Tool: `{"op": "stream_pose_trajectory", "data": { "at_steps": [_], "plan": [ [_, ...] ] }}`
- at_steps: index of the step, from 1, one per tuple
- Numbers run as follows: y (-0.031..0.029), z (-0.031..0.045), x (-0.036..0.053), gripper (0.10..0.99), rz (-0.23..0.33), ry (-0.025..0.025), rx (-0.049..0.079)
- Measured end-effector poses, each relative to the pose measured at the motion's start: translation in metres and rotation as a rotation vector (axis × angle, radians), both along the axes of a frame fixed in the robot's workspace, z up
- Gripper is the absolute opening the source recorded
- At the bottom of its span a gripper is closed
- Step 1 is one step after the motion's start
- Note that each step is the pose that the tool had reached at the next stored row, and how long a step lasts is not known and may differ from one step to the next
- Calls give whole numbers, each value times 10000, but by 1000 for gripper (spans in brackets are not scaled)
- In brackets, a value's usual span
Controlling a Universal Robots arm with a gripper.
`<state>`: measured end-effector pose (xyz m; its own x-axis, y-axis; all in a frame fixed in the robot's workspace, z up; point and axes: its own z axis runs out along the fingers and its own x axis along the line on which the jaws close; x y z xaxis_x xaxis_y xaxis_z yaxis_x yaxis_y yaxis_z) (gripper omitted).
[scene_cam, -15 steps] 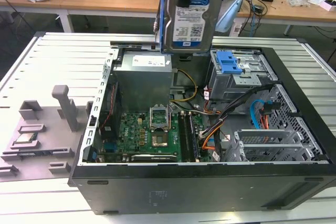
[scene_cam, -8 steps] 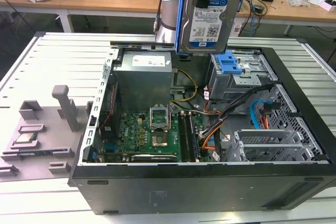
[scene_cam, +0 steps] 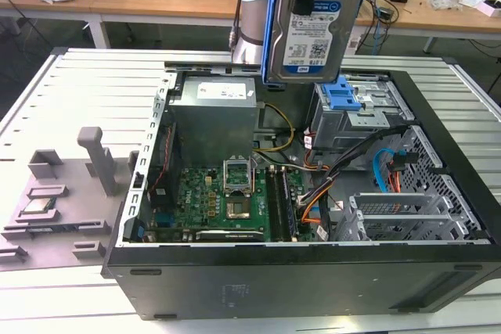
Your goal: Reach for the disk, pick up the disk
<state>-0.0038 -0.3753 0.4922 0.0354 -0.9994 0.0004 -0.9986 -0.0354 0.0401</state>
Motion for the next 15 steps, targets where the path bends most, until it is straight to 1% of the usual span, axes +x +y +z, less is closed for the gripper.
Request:
{"op": "stream_pose_trajectory", "data": {
  "at_steps": [3, 8, 12, 15],
  "plan": [
    [-79, 0, 0, 365, -1, 0, 1],
    [-173, -1, 0, 365, -1, 0, 1],
    [-286, -1, 0, 365, 0, 0, 0],
    [-350, -2, 0, 365, 0, 0, 1]
  ]
}}
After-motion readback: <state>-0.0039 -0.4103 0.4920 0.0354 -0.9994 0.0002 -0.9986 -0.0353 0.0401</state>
